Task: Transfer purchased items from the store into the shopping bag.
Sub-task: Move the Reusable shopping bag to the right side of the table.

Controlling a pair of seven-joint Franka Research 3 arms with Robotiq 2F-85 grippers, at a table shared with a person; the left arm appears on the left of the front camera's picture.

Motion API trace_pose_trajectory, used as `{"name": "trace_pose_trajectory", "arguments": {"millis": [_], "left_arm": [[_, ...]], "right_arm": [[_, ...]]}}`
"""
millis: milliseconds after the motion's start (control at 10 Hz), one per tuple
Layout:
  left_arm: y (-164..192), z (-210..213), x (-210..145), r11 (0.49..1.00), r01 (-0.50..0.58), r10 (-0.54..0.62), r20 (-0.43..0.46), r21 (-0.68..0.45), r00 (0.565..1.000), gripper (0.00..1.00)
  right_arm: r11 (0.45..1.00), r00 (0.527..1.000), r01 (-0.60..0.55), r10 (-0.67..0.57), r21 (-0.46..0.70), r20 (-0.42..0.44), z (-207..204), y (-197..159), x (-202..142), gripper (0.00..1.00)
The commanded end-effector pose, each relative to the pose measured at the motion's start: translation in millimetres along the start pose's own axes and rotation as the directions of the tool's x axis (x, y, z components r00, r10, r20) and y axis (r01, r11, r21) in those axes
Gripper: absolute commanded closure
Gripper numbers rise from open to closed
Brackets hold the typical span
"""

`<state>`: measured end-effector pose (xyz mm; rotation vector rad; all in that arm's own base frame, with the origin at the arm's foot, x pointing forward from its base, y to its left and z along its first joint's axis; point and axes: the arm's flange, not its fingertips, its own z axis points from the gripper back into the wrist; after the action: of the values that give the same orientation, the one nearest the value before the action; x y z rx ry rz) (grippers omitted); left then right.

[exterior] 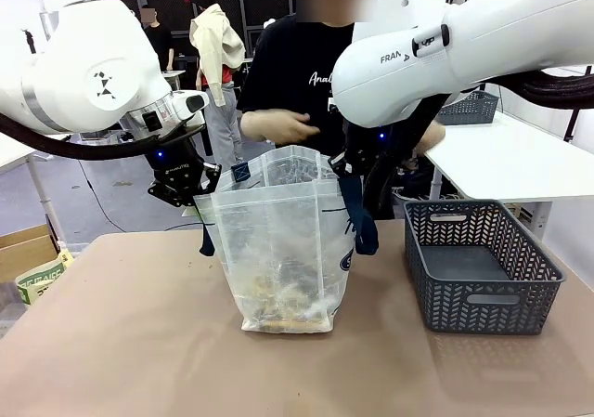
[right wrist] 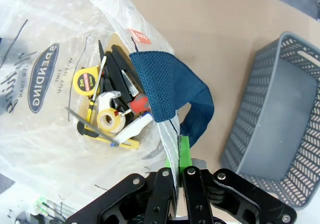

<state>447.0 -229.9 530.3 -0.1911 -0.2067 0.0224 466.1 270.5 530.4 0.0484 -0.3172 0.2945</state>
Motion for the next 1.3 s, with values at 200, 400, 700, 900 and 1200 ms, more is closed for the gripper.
{"name": "trace_pose_trajectory", "arguments": {"millis": [200,400,700,900,1200], "left_arm": [[1.9,0.7,0.8,1.000,-0.004,0.004,0.001,0.000,1.000,1.00],[1.9,0.7,0.8,1.000,-0.004,0.004,0.001,0.000,1.000,1.00],[1.9,0.7,0.8,1.000,-0.004,0.004,0.001,0.000,1.000,1.00],[1.9,0.7,0.8,1.000,-0.004,0.004,0.001,0.000,1.000,1.00],[1.9,0.7,0.8,1.000,-0.004,0.004,0.001,0.000,1.000,1.00]], "right_arm": [[1.000,1.000,0.003,-0.003,-0.001,0.001,0.5,-1.3,0.3,1.00],[1.000,1.000,0.003,-0.003,-0.001,0.001,0.5,-1.3,0.3,1.00],[1.000,1.000,0.003,-0.003,-0.001,0.001,0.5,-1.3,0.3,1.00],[1.000,1.000,0.003,-0.003,-0.001,0.001,0.5,-1.3,0.3,1.00],[1.000,1.000,0.003,-0.003,-0.001,0.001,0.5,-1.3,0.3,1.00]]}}
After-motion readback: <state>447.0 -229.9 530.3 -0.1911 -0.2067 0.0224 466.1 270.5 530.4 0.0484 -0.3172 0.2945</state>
